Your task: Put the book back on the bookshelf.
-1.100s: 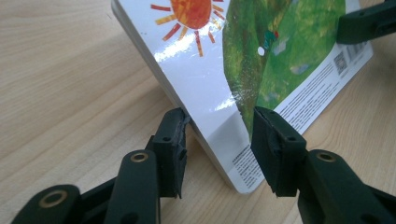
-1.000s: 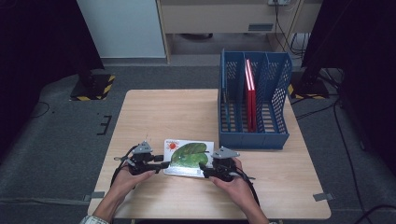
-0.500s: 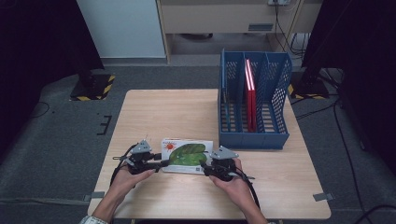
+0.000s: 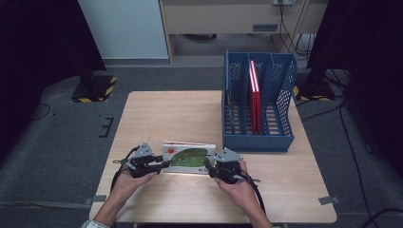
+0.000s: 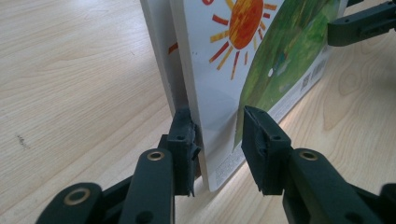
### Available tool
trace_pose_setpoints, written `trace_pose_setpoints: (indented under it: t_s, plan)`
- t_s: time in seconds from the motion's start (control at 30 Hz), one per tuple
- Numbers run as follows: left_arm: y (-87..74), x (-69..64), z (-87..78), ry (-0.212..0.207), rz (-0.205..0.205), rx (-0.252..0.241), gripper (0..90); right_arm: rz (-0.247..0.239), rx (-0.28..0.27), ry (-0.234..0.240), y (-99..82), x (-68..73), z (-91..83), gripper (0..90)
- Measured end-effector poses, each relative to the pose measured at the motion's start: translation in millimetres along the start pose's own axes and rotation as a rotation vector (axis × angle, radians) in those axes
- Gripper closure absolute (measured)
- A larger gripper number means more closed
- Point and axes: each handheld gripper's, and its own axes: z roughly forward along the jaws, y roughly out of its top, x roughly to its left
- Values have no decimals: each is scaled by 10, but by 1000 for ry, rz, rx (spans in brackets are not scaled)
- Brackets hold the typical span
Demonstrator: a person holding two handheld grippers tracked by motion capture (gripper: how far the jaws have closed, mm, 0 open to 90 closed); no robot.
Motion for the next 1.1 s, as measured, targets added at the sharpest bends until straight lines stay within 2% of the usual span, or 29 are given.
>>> trace_pose_setpoints:
  t_s: [0.23, 0.47, 0.63, 0.73, 1.1]
  plan:
    - [-50, -33, -45, -22, 0, 2, 637, -10, -17, 11, -23, 42, -51, 523]
    - [-91, -67, -68, -41, 9, 13, 638, -17, -39, 44, 9, 96, -104, 462]
    - [-97, -82, -47, -40, 21, 24, 611, -19, -57, 81, 58, 122, -122, 385]
    - [-106, -66, -56, -36, 8, 19, 590, -15, -67, 97, 83, 118, -134, 352]
    - [-121, -37, -72, -29, -7, 14, 555, -28, -77, 139, 171, 95, -151, 302]
